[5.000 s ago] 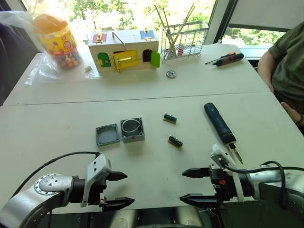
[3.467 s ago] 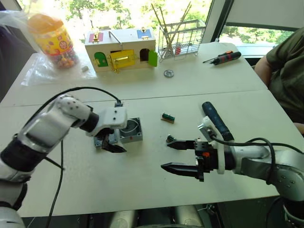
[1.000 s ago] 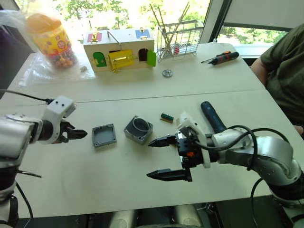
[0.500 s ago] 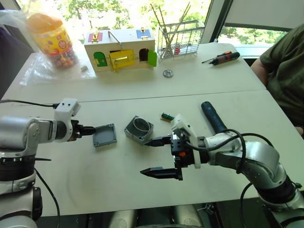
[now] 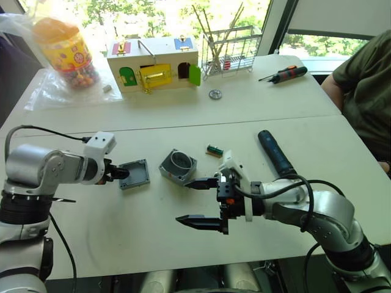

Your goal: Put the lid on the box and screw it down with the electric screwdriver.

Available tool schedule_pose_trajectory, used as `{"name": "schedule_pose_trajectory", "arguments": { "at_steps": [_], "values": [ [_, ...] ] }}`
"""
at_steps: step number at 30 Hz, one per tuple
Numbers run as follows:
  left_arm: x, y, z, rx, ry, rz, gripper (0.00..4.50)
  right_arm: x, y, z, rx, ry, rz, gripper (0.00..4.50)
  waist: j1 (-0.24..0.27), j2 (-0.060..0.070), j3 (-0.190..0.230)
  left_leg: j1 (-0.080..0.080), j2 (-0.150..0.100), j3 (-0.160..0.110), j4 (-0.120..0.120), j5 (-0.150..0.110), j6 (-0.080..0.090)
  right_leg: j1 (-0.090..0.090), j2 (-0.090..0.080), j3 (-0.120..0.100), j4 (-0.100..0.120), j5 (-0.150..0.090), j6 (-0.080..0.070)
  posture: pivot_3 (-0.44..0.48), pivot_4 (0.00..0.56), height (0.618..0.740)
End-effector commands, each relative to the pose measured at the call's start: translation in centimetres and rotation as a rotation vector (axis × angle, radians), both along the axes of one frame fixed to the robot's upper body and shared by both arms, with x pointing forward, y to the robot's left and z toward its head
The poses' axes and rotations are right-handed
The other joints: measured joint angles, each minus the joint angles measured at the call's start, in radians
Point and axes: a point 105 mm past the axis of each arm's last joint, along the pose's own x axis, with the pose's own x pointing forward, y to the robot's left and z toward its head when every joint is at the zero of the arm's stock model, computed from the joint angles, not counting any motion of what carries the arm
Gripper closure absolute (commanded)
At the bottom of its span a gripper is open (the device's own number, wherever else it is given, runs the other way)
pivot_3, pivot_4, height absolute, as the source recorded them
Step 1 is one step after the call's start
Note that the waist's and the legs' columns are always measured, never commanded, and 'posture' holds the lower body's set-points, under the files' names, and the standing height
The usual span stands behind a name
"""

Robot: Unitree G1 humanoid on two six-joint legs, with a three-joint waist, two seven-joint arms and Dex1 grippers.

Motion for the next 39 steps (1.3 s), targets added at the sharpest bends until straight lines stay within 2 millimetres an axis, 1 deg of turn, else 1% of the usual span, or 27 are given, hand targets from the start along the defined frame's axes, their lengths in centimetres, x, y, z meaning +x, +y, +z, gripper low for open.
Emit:
{"name": "schedule_pose_trajectory", "arguments": {
  "at_steps": [1, 2, 3, 4, 8, 12, 14, 15, 16, 17, 18, 19, 20, 21, 22, 23, 24, 26, 28, 30, 31, 32, 34, 37, 39],
  "values": [
    [-0.7, -0.3, -1.1, 0.020, 0.044, -0.012, 3.32, -0.2, 0.0, 0.9, 0.030, -0.048, -0.001, 0.00, 0.000, 0.000, 0.000, 0.000, 0.000, 0.000, 0.000, 0.000, 0.000, 0.000, 0.000, 0.000, 0.000, 0.000, 0.000, 0.000, 0.150, 0.740],
    [-0.7, -0.3, -1.3, 0.018, 0.044, -0.009, 3.90, -0.1, -0.1, 0.9, 0.029, -0.047, -0.002, 0.00, 0.001, 0.000, 0.000, 0.000, 0.000, 0.000, 0.000, 0.000, 0.000, 0.000, 0.000, 0.000, 0.000, 0.000, 0.000, 0.000, 0.150, 0.740],
    [-0.8, -0.4, -1.4, 0.016, 0.045, -0.007, 4.33, -0.1, -0.1, 0.9, 0.028, -0.048, -0.004, 0.00, 0.002, 0.001, -0.001, 0.000, 0.000, 0.000, 0.000, 0.000, 0.000, 0.000, 0.000, 0.000, 0.000, 0.000, 0.000, 0.000, 0.150, 0.740],
    [-0.8, -0.4, -1.5, 0.015, 0.046, -0.004, 4.47, -0.1, -0.1, 0.9, 0.026, -0.047, -0.004, 0.00, 0.002, 0.002, -0.001, 0.001, 0.000, 0.000, 0.000, 0.000, 0.000, 0.000, 0.000, 0.000, 0.000, 0.000, 0.000, 0.000, 0.150, 0.740],
    [-0.6, -0.7, -1.9, -0.002, 0.036, 0.025, 4.47, 0.0, -0.5, 0.8, 0.015, -0.042, -0.009, 0.00, 0.005, 0.004, -0.003, 0.002, 0.000, 0.000, 0.000, 0.000, 0.000, 0.000, 0.000, 0.000, 0.000, 0.000, 0.000, 0.000, 0.150, 0.740],
    [-0.2, -0.7, -1.6, -0.008, 0.002, 0.055, 4.47, 0.2, -0.8, 1.1, 0.016, -0.041, -0.016, 0.00, 0.016, 0.006, -0.004, 0.002, -0.001, 0.000, 0.000, 0.000, 0.000, 0.000, -0.001, 0.000, 0.000, 0.000, 0.000, 0.000, 0.150, 0.740],
    [1.1, -0.8, 0.0, -0.016, -0.111, 0.043, 4.47, 1.0, -1.3, 2.1, 0.072, -0.020, -0.049, 0.00, 0.024, 0.006, -0.004, 0.003, -0.001, 0.000, 0.000, 0.000, 0.000, 0.000, 0.000, 0.000, 0.000, 0.000, 0.000, 0.000, 0.150, 0.740],
    [2.0, -0.6, 1.2, -0.040, -0.181, 0.046, 4.47, 1.6, -1.5, 3.1, 0.127, -0.009, -0.069, 0.00, 0.026, 0.006, -0.004, 0.003, -0.001, 0.000, 0.000, 0.000, -0.001, 0.000, 0.000, 0.000, 0.000, 0.000, 0.000, 0.000, 0.150, 0.740],
    [3.2, -0.5, 3.2, -0.056, -0.303, 0.024, 4.47, 2.3, -1.7, 4.3, 0.187, -0.010, -0.097, 0.00, 0.026, 0.005, -0.003, 0.002, -0.001, 0.000, 0.001, 0.000, -0.001, 0.000, 0.000, 0.000, 0.000, 0.000, 0.000, 0.000, 0.150, 0.740],
    [3.9, -0.5, 4.5, -0.063, -0.381, 0.003, 4.47, 2.7, -2.0, 5.0, 0.223, -0.009, -0.114, 0.00, 0.026, 0.005, -0.003, 0.002, -0.001, 0.000, 0.001, 0.001, -0.001, 0.000, 0.000, 0.000, 0.000, 0.000, 0.000, 0.000, 0.150, 0.740],
    [4.5, -0.4, 5.5, -0.100, -0.424, 0.011, 4.47, 3.7, -2.2, 5.7, 0.254, -0.010, -0.158, 0.00, 0.026, 0.005, -0.003, 0.001, -0.001, 0.000, 0.001, 0.001, -0.002, 0.001, 0.000, 0.000, 0.000, 0.001, -0.001, 0.000, 0.150, 0.740],
    [4.8, -0.5, 6.3, -0.111, -0.465, -0.010, 4.47, 4.8, -2.4, 5.9, 0.261, -0.006, -0.218, 0.00, 0.025, 0.004, -0.003, 0.000, -0.001, 0.000, 0.001, 0.001, -0.002, 0.001, 0.000, 0.000, 0.000, 0.001, -0.001, 0.000, 0.150, 0.740],
    [5.3, -0.8, 7.2, -0.124, -0.515, -0.035, 4.47, 6.4, -2.6, 6.2, 0.275, 0.009, -0.295, 0.00, 0.024, 0.004, -0.003, 0.000, -0.001, 0.000, 0.001, 0.001, -0.002, 0.000, 0.000, -0.001, 0.000, 0.001, -0.001, 0.000, 0.150, 0.740],
    [5.6, -1.0, 7.9, -0.130, -0.552, -0.058, 4.47, 7.4, -2.8, 6.3, 0.284, 0.022, -0.346, 0.00, 0.023, 0.004, -0.003, 0.000, -0.001, 0.000, 0.000, 0.001, -0.002, 0.000, 0.000, 0.000, -0.001, 0.001, -0.001, 0.000, 0.150, 0.740],
    [6.0, -1.3, 8.9, -0.142, -0.598, -0.072, 4.47, 8.4, -2.8, 6.6, 0.303, 0.042, -0.386, 0.00, 0.021, 0.004, -0.003, 0.000, -0.001, 0.000, 0.000, 0.001, -0.002, 0.000, -0.001, 0.000, -0.001, 0.001, -0.001, 0.000, 0.150, 0.740],
    [6.5, -1.7, 10.3, -0.160, -0.661, -0.091, 4.47, 9.4, -2.5, 7.3, 0.339, 0.065, -0.412, 0.00, 0.019, 0.004, -0.003, 0.000, -0.001, 0.001, -0.001, 0.001, -0.002, 0.000, -0.001, 0.000, -0.001, 0.001, -0.001, 0.000, 0.150, 0.740],
    [6.8, -2.0, 11.2, -0.172, -0.701, -0.104, 4.47, 10.0, -2.2, 7.8, 0.361, 0.083, -0.423, 0.00, 0.016, 0.004, -0.003, 0.000, -0.001, 0.001, -0.002, 0.002, -0.003, -0.001, -0.001, 0.000, -0.001, 0.001, -0.001, 0.000, 0.150, 0.740],
    [7.3, -3.3, 13.2, -0.181, -0.790, -0.160, 4.47, 11.3, -1.2, 9.1, 0.404, 0.097, -0.436, 0.00, 0.008, 0.004, -0.003, 0.000, -0.001, 0.001, -0.003, 0.002, -0.003, -0.002, -0.001, 0.000, 0.000, 0.001, -0.001, 0.000, 0.150, 0.740],
    [7.5, -4.8, 14.5, -0.205, -0.846, -0.204, 4.47, 12.2, -0.5, 9.8, 0.423, 0.108, -0.451, 0.00, -0.001, 0.004, -0.003, -0.001, -0.001, 0.001, -0.005, 0.003, -0.004, -0.003, -0.001, -0.001, 0.000, 0.001, -0.001, 0.000, 0.150, 0.740],
    [7.7, -6.5, 15.7, -0.255, -0.895, -0.233, 4.47, 13.4, 0.1, 9.9, 0.447, 0.187, -0.490, 0.00, -0.008, 0.004, -0.003, -0.001, -0.001, 0.001, -0.006, 0.003, -0.004, -0.003, -0.001, -0.001, 0.000, 0.001, -0.001, 0.000, 0.150, 0.740],
    [7.7, -7.6, 16.2, -0.281, -0.918, -0.260, 4.47, 13.3, 0.5, 9.9, 0.451, 0.203, -0.475, 0.00, -0.008, 0.004, -0.003, -0.001, -0.001, 0.001, -0.006, 0.003, -0.004, -0.003, -0.001, -0.001, 0.000, 0.001, -0.001, 0.000, 0.150, 0.740],
    [7.7, -8.3, 16.5, -0.296, -0.930, -0.277, 4.47, 13.2, 0.8, 10.0, 0.453, 0.209, -0.462, 0.00, -0.008, 0.004, -0.003, -0.001, -0.001, 0.001, -0.006, 0.003, -0.004, -0.003, -0.001, -0.001, 0.000, 0.001, -0.001, 0.000, 0.150, 0.740],
    [7.6, -9.6, 16.5, -0.304, -0.942, -0.314, 4.47, 13.0, 1.1, 9.8, 0.441, 0.208, -0.445, 0.00, -0.015, 0.004, -0.003, -0.001, -0.001, 0.002, -0.007, 0.003, -0.004, -0.004, -0.001, -0.001, 0.000, 0.001, -0.001, 0.000, 0.150, 0.740],
    [7.4, -10.5, 16.5, -0.323, -0.941, -0.336, 4.47, 13.0, 1.0, 9.7, 0.433, 0.212, -0.445, 0.00, -0.032, 0.004, -0.003, -0.001, -0.001, 0.002, -0.007, 0.003, -0.004, -0.005, -0.001, -0.001, 0.001, 0.001, -0.001, 0.000, 0.150, 0.740],
    [7.3, -10.9, 16.5, -0.343, -0.940, -0.344, 4.47, 13.1, 0.8, 9.6, 0.432, 0.210, -0.451, 0.00, -0.035, 0.004, -0.003, -0.001, -0.001, 0.002, -0.007, 0.003, -0.004, -0.006, -0.001, -0.001, 0.002, 0.001, -0.001, 0.000, 0.150, 0.740]
  ]
}}
